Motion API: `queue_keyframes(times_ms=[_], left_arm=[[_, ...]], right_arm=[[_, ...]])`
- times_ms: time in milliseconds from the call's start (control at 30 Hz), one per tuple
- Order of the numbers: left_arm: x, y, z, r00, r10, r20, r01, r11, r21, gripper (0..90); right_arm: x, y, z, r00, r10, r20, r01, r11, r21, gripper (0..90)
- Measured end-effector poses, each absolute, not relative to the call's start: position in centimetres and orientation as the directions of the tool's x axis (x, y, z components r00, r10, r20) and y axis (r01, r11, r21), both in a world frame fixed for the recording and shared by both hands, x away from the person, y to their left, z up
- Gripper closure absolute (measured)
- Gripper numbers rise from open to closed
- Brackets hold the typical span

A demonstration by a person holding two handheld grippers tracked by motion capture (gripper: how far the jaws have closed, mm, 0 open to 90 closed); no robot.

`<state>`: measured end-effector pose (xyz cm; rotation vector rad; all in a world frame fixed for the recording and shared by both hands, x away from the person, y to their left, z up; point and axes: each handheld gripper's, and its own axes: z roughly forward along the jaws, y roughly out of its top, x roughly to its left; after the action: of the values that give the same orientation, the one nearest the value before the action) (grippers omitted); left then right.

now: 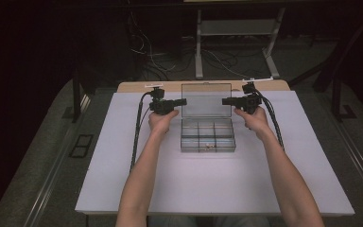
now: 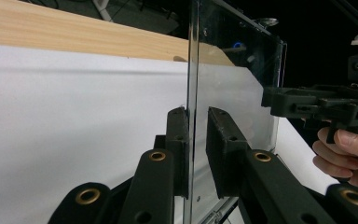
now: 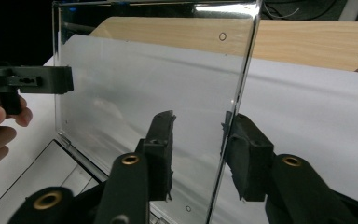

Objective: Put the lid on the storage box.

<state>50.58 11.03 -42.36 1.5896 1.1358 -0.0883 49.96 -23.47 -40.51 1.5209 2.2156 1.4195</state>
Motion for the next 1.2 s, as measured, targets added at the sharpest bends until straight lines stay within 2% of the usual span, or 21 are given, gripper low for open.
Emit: queue_keyframes(times_ms=[300,367,700,1200], left_arm=[[49.9,11.0,-42.6,0.546,0.604,-0.580,0.660,0.116,0.743,76.4],[49.6,11.0,-42.6,0.554,0.597,-0.579,0.649,0.125,0.750,72.4],[48.5,10.8,-42.1,0.580,0.589,-0.563,0.621,0.128,0.774,64.1],[46.8,11.1,-41.5,0.611,0.572,-0.547,0.592,0.128,0.796,61.9]], right_arm=[[49.5,-23.4,-40.1,-0.500,0.783,0.371,0.672,0.081,0.736,66.6],[49.2,-23.4,-39.9,-0.503,0.786,0.360,0.666,0.087,0.741,66.8],[47.9,-23.4,-39.6,-0.519,0.789,0.328,0.623,0.086,0.777,66.6],[45.0,-23.6,-39.7,-0.545,0.775,0.320,0.556,0.049,0.830,63.7]])
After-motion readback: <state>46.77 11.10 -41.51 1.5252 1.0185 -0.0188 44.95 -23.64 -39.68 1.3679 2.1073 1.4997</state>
